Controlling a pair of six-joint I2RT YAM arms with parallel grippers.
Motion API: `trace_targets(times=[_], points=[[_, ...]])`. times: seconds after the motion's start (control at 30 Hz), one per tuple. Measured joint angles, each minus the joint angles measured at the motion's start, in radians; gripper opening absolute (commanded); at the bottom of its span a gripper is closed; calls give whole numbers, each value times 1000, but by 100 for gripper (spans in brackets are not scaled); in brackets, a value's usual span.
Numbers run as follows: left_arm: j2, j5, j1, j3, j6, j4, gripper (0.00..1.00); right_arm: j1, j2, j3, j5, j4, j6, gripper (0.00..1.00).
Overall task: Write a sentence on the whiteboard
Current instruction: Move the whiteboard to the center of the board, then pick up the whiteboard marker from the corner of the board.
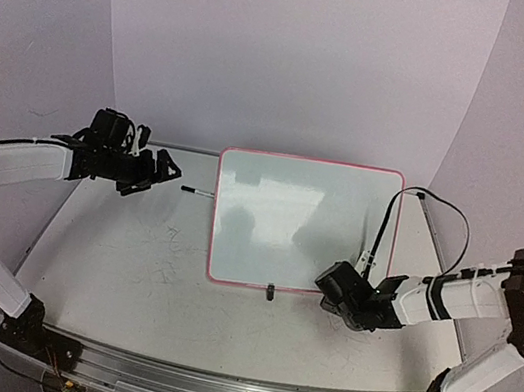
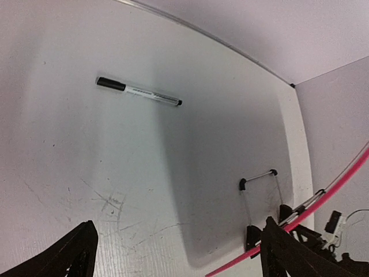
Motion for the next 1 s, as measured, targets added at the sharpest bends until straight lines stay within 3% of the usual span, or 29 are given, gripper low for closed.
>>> trace_targets(times=[0.13,0.33,0.53,0.77,1.0], points=[[105,-23,0,56,38,-39,95,0,-121,-34,15,-3,-53,70],[333,-99,0,252,102,-84,84,3,-383,-119,-14,31,-193,72],[561,-146,0,449,156,-101,80,4,-613,-185,-54,77,-309,75],[800,-119,-3,714,205,-95,82,5,-692,-191,-83,91,-381,74],[986,-37,-4,966,208,-93,82,5,-739,-188,-84,84,-411,84]])
